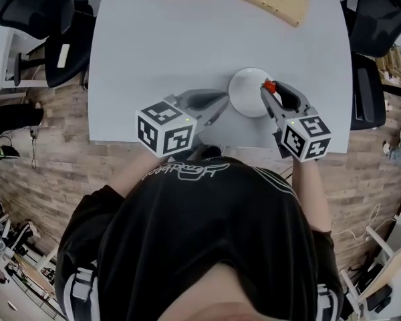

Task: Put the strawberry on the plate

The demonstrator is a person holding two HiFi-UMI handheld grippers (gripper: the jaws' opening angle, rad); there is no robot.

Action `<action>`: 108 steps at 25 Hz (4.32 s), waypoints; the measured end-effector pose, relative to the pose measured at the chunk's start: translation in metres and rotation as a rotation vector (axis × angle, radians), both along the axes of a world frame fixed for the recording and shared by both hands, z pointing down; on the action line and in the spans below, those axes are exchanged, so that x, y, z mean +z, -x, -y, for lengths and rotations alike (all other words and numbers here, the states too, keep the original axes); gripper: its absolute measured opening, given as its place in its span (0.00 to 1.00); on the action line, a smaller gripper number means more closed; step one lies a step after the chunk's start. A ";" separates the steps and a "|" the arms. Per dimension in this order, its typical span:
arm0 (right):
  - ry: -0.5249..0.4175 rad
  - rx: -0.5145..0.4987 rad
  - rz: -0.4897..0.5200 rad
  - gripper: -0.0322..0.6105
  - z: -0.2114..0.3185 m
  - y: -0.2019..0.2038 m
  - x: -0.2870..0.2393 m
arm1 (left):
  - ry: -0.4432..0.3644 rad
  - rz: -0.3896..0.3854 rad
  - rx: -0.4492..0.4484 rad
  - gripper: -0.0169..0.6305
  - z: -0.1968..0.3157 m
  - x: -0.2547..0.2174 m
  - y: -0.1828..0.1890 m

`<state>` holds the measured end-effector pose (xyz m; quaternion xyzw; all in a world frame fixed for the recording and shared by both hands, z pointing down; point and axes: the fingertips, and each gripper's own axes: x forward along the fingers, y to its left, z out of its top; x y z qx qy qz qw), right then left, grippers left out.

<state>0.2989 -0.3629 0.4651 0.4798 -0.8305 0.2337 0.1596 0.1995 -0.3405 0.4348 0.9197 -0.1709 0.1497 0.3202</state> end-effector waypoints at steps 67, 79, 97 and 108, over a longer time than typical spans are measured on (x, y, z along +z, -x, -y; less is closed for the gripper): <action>-0.187 0.102 -0.219 0.24 -0.143 0.085 -0.084 | -0.113 -0.065 -0.021 0.04 -0.125 -0.060 0.114; -0.269 0.133 0.004 0.06 -0.302 0.164 -0.124 | -0.219 -0.114 0.128 0.04 -0.248 -0.107 0.138; -0.315 0.195 0.050 0.06 -0.373 0.185 -0.124 | -0.221 -0.089 0.196 0.04 -0.319 -0.100 0.159; -0.305 0.209 0.062 0.06 -0.381 0.186 -0.117 | -0.211 -0.072 0.220 0.04 -0.328 -0.092 0.158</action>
